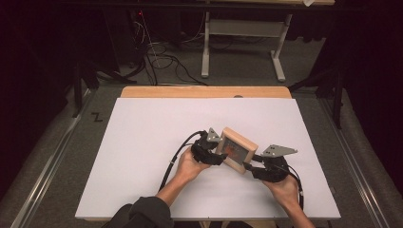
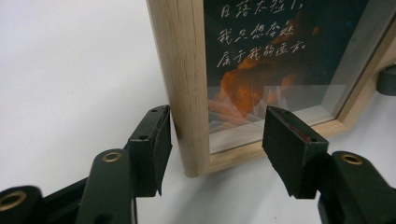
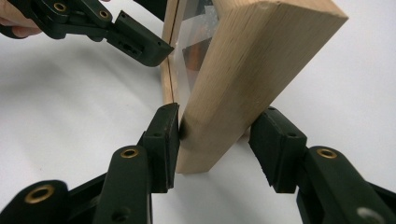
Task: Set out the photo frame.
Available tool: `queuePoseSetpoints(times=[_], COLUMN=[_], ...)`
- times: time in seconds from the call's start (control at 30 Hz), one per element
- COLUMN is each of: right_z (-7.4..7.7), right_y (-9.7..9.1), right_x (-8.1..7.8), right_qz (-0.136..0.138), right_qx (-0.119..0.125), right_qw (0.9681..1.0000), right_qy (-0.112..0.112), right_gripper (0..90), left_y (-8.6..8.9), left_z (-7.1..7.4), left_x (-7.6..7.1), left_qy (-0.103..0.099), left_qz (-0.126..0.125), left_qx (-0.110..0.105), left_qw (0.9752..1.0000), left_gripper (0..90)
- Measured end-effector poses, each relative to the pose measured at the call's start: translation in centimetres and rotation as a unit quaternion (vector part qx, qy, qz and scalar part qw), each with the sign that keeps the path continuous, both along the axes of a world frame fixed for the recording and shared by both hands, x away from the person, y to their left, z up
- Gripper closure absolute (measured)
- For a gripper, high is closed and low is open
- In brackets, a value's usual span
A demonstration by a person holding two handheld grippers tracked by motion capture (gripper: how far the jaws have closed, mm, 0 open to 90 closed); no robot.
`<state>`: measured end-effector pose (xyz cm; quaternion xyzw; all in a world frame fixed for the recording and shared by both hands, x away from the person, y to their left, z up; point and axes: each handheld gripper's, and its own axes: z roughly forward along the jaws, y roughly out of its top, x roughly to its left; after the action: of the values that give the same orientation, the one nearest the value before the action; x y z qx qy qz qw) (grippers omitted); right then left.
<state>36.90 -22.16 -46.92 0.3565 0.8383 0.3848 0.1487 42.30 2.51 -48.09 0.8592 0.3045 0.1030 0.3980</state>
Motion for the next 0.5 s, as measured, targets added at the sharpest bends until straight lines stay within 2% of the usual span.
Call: queuePoseSetpoints(times=[0.07,0.23,0.5], right_z=[0.0,-0.02,-0.11], right_y=[0.04,0.14,0.03], right_x=[-0.02,0.02,0.69], right_qz=[0.0,0.001,-0.017], right_qx=[0.0,-0.003,0.007], right_qw=[1.0,1.0,0.9997], right_qy=[0.001,0.001,0.012], right_gripper=[53.6,53.5,51.7], left_y=[0.1,0.27,0.17], left_z=[0.06,0.14,0.03], left_x=[0.01,-0.15,-0.11], left_qy=[0.008,0.008,0.008], left_qz=[0.003,-0.001,0.001], left_qx=[-0.005,0.0,0.005], left_qw=[1.0,1.0,1.0], left_gripper=[42.4,43.7,45.1])
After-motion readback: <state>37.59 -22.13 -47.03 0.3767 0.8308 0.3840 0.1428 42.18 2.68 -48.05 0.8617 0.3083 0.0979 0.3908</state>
